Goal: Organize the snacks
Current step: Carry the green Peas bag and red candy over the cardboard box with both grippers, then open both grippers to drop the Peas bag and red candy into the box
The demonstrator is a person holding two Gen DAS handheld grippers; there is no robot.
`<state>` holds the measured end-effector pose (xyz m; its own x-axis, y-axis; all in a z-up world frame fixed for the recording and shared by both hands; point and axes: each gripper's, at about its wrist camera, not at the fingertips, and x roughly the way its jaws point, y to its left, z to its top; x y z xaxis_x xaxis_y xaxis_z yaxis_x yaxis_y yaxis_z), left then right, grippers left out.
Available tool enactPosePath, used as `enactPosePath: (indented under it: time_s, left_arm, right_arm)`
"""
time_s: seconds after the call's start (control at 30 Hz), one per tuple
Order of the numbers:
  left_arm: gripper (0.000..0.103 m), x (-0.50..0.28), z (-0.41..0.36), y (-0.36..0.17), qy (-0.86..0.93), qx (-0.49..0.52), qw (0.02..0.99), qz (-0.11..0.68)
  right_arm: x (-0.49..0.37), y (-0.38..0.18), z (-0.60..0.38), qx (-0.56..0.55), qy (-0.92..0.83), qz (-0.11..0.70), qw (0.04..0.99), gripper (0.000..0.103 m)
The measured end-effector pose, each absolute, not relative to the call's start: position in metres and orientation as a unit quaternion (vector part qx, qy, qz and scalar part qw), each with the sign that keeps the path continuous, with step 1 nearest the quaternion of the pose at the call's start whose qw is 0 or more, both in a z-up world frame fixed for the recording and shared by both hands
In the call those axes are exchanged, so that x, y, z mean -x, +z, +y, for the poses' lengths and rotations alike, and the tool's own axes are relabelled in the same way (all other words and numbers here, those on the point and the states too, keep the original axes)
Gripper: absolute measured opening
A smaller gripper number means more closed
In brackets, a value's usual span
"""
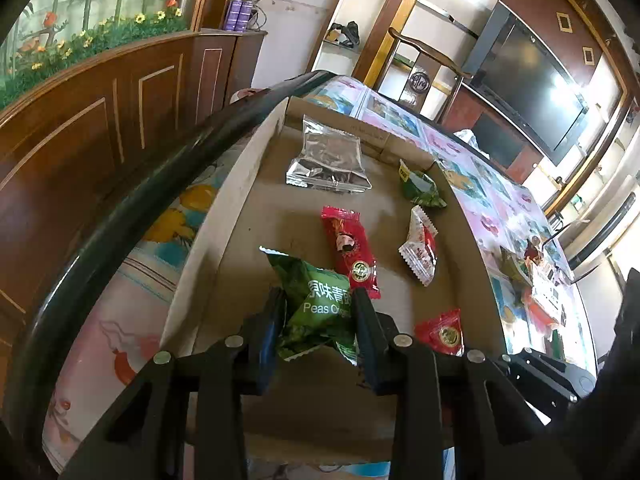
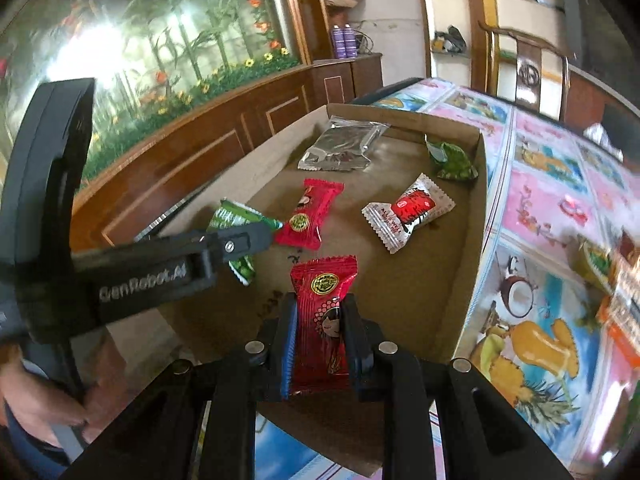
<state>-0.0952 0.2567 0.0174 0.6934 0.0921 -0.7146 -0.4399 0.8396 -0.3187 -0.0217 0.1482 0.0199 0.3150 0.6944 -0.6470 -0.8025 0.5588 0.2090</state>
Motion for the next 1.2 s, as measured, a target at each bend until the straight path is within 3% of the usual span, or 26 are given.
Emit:
enactPosePath:
  time_s: [1.0, 1.2]
  left_arm:
    - [0.037, 0.091, 0.257, 0.012, 0.157, 0.234, 0.884, 0.374]
    - [0.045, 0.096, 0.255, 0.016, 0.159, 0.23, 0.889, 0.363]
  right_arm:
    - [0.025, 0.022, 0.139, 0.062, 0.468, 0.346, 0.81, 0.025]
    - [0.025, 0.025, 0.135, 0.057, 0.467, 0.338, 0.815, 0.038]
